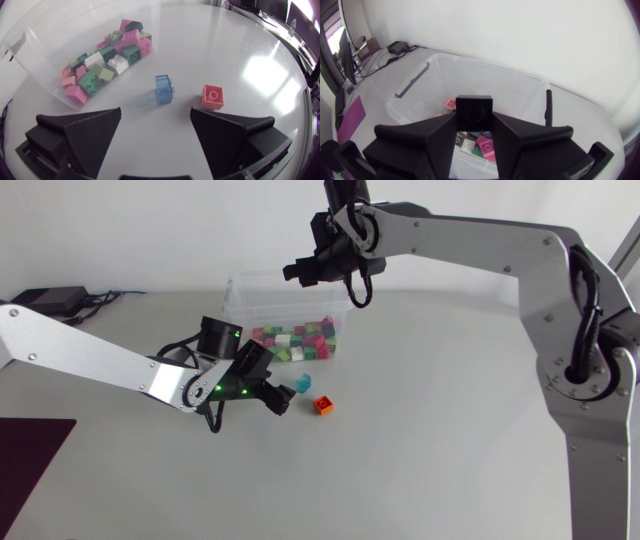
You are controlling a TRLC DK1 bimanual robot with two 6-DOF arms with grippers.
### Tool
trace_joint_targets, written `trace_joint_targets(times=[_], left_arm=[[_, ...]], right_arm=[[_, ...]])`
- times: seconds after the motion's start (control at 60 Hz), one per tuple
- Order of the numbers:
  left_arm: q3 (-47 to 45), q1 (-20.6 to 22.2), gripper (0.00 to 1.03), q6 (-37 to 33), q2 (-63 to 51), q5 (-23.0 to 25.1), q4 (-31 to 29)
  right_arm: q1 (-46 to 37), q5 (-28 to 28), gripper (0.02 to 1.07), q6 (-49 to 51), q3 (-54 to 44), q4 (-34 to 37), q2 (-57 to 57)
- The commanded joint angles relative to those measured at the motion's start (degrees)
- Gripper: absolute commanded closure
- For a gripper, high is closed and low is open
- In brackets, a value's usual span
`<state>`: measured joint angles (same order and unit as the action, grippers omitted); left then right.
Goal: Place the duplo bricks in the container
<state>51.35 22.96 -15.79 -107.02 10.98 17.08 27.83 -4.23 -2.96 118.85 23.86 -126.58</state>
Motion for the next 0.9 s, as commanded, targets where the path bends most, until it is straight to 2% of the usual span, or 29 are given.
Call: trace_joint_targets(times=[0.0, 0.1, 0.133, 0.183, 0.233, 0.283, 0.317, 0.6, 0.883], left_arm=[[-0.2, 0.8, 0.07, 1.9, -2.0, -0.9, 1.0], [0.5, 1.4, 0.07, 2.9, -2.8, -1.5, 1.6], [0.7, 1.6, 0.07, 3.0, -2.9, -1.6, 1.7], [1.1, 1.9, 0.07, 3.2, -3.6, -2.0, 2.1], [1.6, 2.1, 0.07, 3.3, -4.3, -2.5, 2.6], [2.3, 2.1, 0.07, 3.8, -5.0, -2.8, 2.6], [2.7, 2.2, 0.07, 4.1, -5.2, -2.8, 2.6], [7.4, 3.1, 0.07, 6.3, -8.3, -3.1, 2.1], [11.7, 3.4, 0.11, 7.0, -11.4, -3.1, -0.1]], right_arm=[[-0.6, 0.4, 0.70, -0.3, 0.8, -1.4, -1.9], [-0.9, 0.7, 0.70, -0.2, 0.2, -3.3, -2.2], [-0.9, 0.8, 0.65, -0.3, 0.0, -3.7, -2.2], [-1.0, 0.8, 0.54, -0.3, 0.2, -4.0, -2.3], [-1.1, 0.8, 0.36, -0.4, 0.2, -4.0, -2.3], [-1.2, 0.8, 0.12, -0.5, 0.0, -3.7, -2.0], [-1.3, 0.9, 0.06, -0.6, -0.5, -3.7, -1.6], [-1.4, 0.8, 0.06, -0.5, -8.3, -4.2, 5.1], [-2.1, 0.1, 0.06, 0.4, -23.2, -7.0, 16.8]])
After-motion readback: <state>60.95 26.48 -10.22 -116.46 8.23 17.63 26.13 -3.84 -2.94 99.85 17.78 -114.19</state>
